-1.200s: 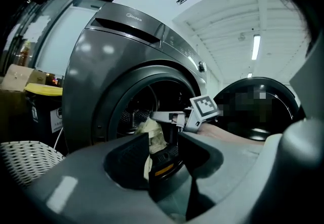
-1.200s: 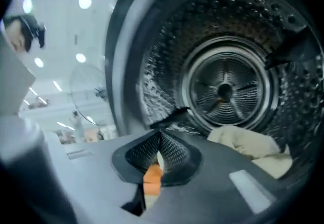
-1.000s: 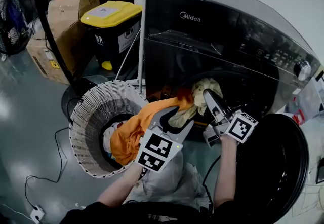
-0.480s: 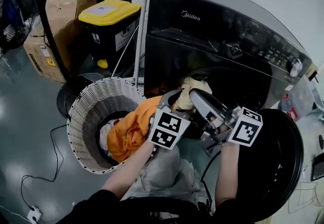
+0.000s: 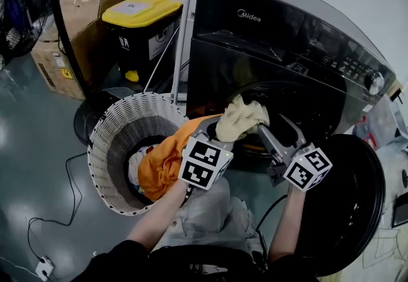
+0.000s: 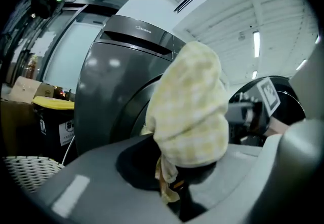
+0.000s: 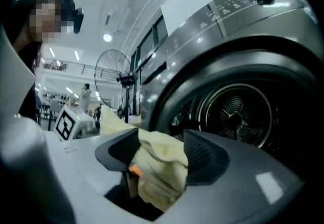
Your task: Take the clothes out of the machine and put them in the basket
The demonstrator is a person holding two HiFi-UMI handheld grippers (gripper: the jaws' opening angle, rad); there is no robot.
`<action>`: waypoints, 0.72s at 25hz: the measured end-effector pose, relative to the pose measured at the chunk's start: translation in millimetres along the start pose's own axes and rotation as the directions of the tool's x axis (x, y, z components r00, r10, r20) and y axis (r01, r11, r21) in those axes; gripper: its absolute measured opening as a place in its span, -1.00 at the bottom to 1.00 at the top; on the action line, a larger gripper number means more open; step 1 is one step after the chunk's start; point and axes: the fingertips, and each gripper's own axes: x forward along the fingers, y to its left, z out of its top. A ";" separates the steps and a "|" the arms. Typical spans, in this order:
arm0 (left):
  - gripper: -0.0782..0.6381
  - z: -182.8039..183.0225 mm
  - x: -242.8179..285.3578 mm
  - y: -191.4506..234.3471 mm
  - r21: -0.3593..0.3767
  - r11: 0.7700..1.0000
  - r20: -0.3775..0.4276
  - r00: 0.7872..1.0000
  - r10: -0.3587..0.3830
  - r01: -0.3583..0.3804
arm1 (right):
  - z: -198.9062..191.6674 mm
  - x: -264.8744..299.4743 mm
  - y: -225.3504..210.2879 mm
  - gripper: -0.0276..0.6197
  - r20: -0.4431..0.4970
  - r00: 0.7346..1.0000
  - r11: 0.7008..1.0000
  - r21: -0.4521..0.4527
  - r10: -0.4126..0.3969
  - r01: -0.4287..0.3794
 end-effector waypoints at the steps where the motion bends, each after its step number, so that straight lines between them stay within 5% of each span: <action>1: -0.64 -0.7 -2.7 1.1 -0.008 1.000 0.000 1.000 -0.001 0.001 | -21.4 0.7 -12.9 0.13 -0.067 0.998 0.999 -0.045 -0.013 0.010; 5: -0.64 0.3 -12.6 -0.6 -0.012 1.000 0.000 1.000 -0.017 0.017 | -104.3 18.1 -50.9 0.64 -0.318 0.947 0.984 -0.178 -0.050 -0.008; 9: -0.65 6.2 -24.2 -5.6 0.003 1.000 0.009 0.999 -0.030 0.030 | -150.1 54.8 -76.2 0.79 -0.440 0.892 0.978 -0.209 -0.101 0.008; 11: -0.65 5.0 -30.1 -5.4 0.009 1.000 0.002 1.000 -0.025 0.025 | -156.8 77.3 -74.3 0.80 -0.438 0.894 0.983 -0.181 -0.089 0.009; 18: -0.65 -8.2 -56.7 23.8 -0.040 0.998 0.004 0.999 0.051 -0.051 | -165.5 118.9 -19.9 -0.28 -0.361 0.932 0.992 0.125 0.035 0.011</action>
